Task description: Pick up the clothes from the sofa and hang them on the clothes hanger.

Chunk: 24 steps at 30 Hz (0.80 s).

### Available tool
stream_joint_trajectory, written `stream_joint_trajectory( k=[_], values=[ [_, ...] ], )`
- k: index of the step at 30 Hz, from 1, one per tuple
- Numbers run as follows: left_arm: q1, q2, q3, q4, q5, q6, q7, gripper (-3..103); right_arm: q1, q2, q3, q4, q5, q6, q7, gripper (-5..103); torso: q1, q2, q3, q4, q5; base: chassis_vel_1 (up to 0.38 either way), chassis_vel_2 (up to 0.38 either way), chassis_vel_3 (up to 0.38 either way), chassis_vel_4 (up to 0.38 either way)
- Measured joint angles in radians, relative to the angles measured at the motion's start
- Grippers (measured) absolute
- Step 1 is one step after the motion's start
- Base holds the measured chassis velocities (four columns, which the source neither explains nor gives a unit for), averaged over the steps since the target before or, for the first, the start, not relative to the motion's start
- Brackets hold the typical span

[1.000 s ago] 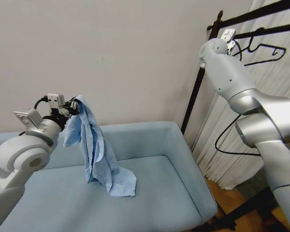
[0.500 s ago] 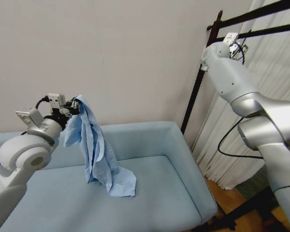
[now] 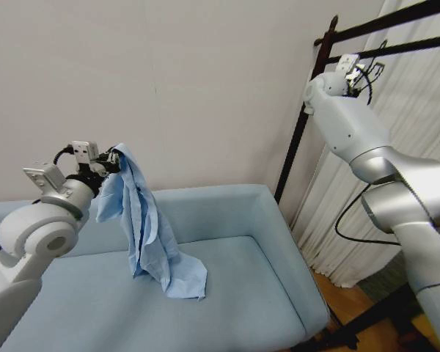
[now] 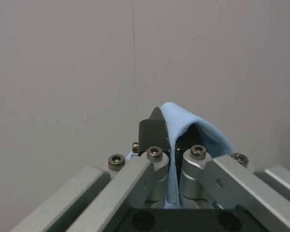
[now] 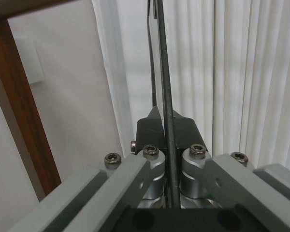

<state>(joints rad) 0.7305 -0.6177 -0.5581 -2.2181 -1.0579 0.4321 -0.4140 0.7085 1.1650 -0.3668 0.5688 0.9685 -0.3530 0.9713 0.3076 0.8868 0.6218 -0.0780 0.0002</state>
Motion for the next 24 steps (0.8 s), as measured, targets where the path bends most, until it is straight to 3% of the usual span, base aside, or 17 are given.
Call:
stream_joint_trajectory(
  k=[8,15,24],
  values=[
    [0.021,-0.002,-0.015,-0.008,0.009,0.000,-0.002,0,0.002,0.005,-0.024,0.064,0.043,-0.009,0.034,2,0.000,0.000,0.000,0.0001,-0.0003,0.000,0.000,0.000,0.000],
    [0.025,-0.006,-0.015,-0.012,0.012,0.000,-0.004,0,-0.037,-0.037,-0.062,0.209,0.141,-0.033,0.107,2,0.000,0.000,0.000,0.0002,-0.0003,0.000,0.000,0.000,0.000],
    [0.029,-0.011,-0.016,-0.013,0.014,0.000,-0.006,0,-0.062,-0.058,-0.060,0.210,0.131,-0.034,0.101,2,0.000,0.000,0.000,0.0000,-0.0002,0.000,0.000,0.000,0.000]
  ],
)
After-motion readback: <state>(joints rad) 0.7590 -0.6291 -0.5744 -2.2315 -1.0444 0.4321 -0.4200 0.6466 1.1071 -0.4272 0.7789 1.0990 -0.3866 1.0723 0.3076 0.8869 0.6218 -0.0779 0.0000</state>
